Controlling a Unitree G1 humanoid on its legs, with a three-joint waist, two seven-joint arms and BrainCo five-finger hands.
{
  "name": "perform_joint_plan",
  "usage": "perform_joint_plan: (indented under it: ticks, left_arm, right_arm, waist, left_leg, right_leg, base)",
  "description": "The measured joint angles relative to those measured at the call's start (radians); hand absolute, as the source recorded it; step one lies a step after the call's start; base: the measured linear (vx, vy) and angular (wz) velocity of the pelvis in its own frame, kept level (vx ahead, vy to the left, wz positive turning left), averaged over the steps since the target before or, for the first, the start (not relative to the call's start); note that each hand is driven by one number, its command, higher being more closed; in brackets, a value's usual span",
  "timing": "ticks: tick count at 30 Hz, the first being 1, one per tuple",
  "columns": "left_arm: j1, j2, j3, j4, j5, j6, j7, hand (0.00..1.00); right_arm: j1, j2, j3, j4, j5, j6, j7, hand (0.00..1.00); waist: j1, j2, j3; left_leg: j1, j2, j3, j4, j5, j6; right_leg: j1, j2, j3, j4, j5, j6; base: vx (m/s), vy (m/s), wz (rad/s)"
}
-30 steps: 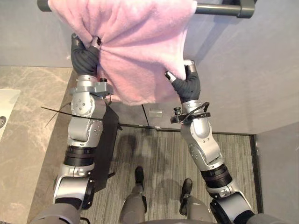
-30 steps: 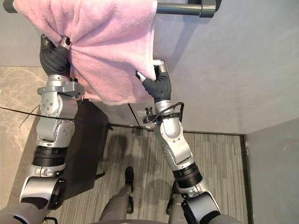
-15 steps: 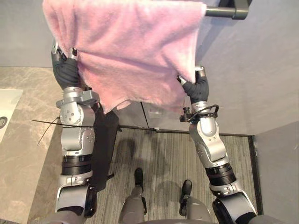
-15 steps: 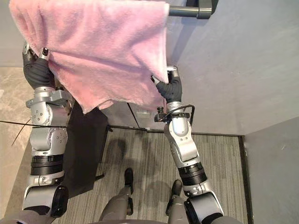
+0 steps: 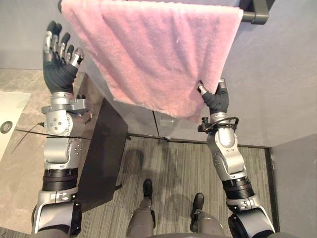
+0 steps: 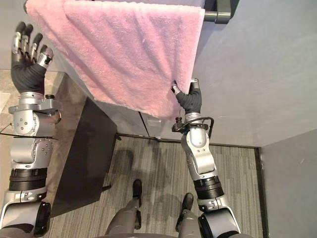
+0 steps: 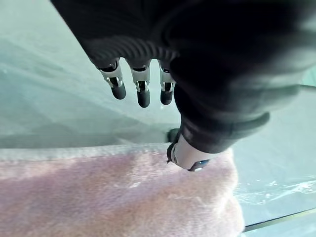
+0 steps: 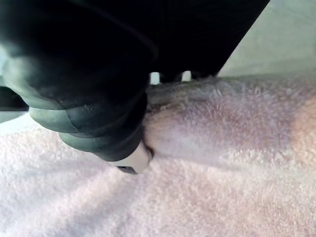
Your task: Organize washtable
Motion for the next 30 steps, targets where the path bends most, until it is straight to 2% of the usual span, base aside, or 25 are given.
perform_joint_plan:
  ticks: [6, 11, 14, 15, 17, 19, 21, 24, 26, 27, 29, 30]
  left_arm:
    - [0.024, -0.044, 0.001, 0.002, 0.012, 0.002, 0.001, 0.0]
    - [0.147, -0.151, 0.037, 0.002, 0.071, 0.018, 0.001, 0.0]
    - [0.305, -0.226, 0.045, 0.017, 0.162, 0.045, -0.012, 0.0]
    - [0.315, -0.23, 0.044, 0.023, 0.168, 0.045, -0.017, 0.0]
    - [0.382, -0.25, 0.043, 0.086, 0.216, 0.062, -0.043, 0.0]
    - [0.428, -0.264, 0.045, 0.138, 0.246, 0.074, -0.059, 0.0]
    - [0.496, -0.281, 0.055, 0.222, 0.321, 0.091, -0.08, 0.0]
    - [0.589, -0.326, 0.145, 0.373, 0.368, 0.113, -0.105, 0.0]
    - [0.673, -0.348, 0.193, 0.428, 0.38, 0.128, -0.114, 0.0]
    - [0.752, -0.358, 0.194, 0.435, 0.381, 0.133, -0.138, 0.0]
    - [0.879, -0.358, 0.146, 0.425, 0.379, 0.134, -0.211, 0.0]
    - [1.001, -0.334, 0.036, 0.363, 0.35, 0.136, -0.295, 0.0]
  right_arm:
    - [0.011, -0.003, 0.002, 0.0, 0.002, 0.0, 0.004, 0.0]
    - [0.127, 0.014, 0.006, 0.003, 0.012, -0.003, 0.039, 0.0]
    - [0.26, 0.008, 0.025, 0.119, 0.004, 0.022, 0.094, 0.0]
    - [0.269, 0.004, 0.026, 0.132, 0.002, 0.026, 0.097, 0.0]
    - [0.322, -0.002, 0.031, 0.214, -0.006, 0.049, 0.132, 0.0]
    - [0.355, -0.007, 0.032, 0.262, -0.01, 0.053, 0.155, 0.0]
    - [0.405, -0.007, 0.032, 0.321, -0.022, 0.054, 0.183, 0.0]
    - [0.507, -0.008, 0.046, 0.342, -0.062, 0.062, 0.226, 0.0]
    - [0.601, -0.016, 0.062, 0.301, -0.101, 0.086, 0.256, 0.0]
    - [0.686, -0.037, 0.081, 0.213, -0.125, 0.096, 0.285, 0.0]
    - [0.81, -0.08, 0.107, 0.068, -0.114, 0.098, 0.353, 0.0]
    - [0.868, -0.127, 0.139, -0.022, -0.062, 0.097, 0.422, 0.0]
  waist:
    - [-0.006, 0.0, -0.001]
    - [-0.006, -0.003, -0.015]
    - [-0.006, -0.005, -0.035]
    - [-0.005, -0.005, -0.036]
    - [-0.005, -0.007, -0.046]
    - [-0.004, -0.01, -0.048]
    - [-0.006, -0.021, -0.067]
    - [-0.007, -0.034, -0.082]
    - [-0.007, -0.042, -0.099]
    - [-0.008, -0.044, -0.116]
    - [-0.018, -0.044, -0.116]
    - [-0.034, -0.043, -0.117]
  left_leg:
    - [0.0, 0.001, 0.007, 0.0, 0.0, 0.0]
    - [0.019, 0.0, 0.01, 0.0, 0.0, 0.0]
    - [0.044, 0.001, 0.009, 0.0, -0.001, 0.0]
    - [0.046, 0.001, 0.009, 0.0, -0.001, 0.0]
    - [0.056, 0.004, 0.004, 0.0, -0.005, -0.005]
    - [0.069, 0.005, 0.002, 0.0, -0.012, -0.007]
    - [0.09, 0.004, 0.005, 0.0, -0.019, -0.004]
    - [0.136, 0.003, 0.021, 0.0, -0.037, -0.006]
    - [0.159, 0.006, 0.044, 0.0, -0.051, -0.007]
    - [0.162, 0.006, 0.051, -0.001, -0.058, -0.001]
    - [0.193, 0.007, 0.062, -0.001, -0.07, -0.005]
    - [0.223, 0.007, 0.065, -0.001, -0.077, -0.007]
  right_leg:
    - [-0.005, 0.001, 0.009, 0.0, 0.001, 0.0]
    - [0.023, 0.003, 0.007, -0.017, 0.001, 0.001]
    - [0.061, 0.005, 0.001, -0.036, 0.001, 0.001]
    - [0.064, 0.005, 0.001, -0.037, 0.001, 0.001]
    - [0.08, 0.011, 0.001, -0.051, 0.006, 0.003]
    - [0.096, 0.013, 0.005, -0.063, 0.012, 0.005]
    - [0.115, 0.013, 0.014, -0.074, 0.017, 0.008]
    - [0.16, 0.016, 0.031, -0.097, 0.022, 0.011]
    - [0.171, 0.018, 0.053, -0.103, 0.022, 0.013]
    - [0.172, 0.018, 0.057, -0.104, 0.015, 0.011]
    - [0.198, 0.018, 0.065, -0.107, 0.01, 0.014]
    - [0.225, 0.018, 0.065, -0.109, 0.002, 0.018]
  base:
    - [0.01, 0.002, -0.02]
    - [0.05, 0.003, 0.01]
    - [0.04, 0.0, 0.04]
    - [0.01, 0.005, 0.04]
    - [0.0, 0.0, 0.0]
    - [-0.02, 0.009, -0.05]
    - [-0.02, 0.021, -0.11]
    - [0.01, 0.021, -0.17]
    - [0.02, 0.013, -0.26]
    - [0.05, 0.012, -0.18]
    - [0.06, 0.008, -0.12]
    - [0.02, 0.001, -0.04]
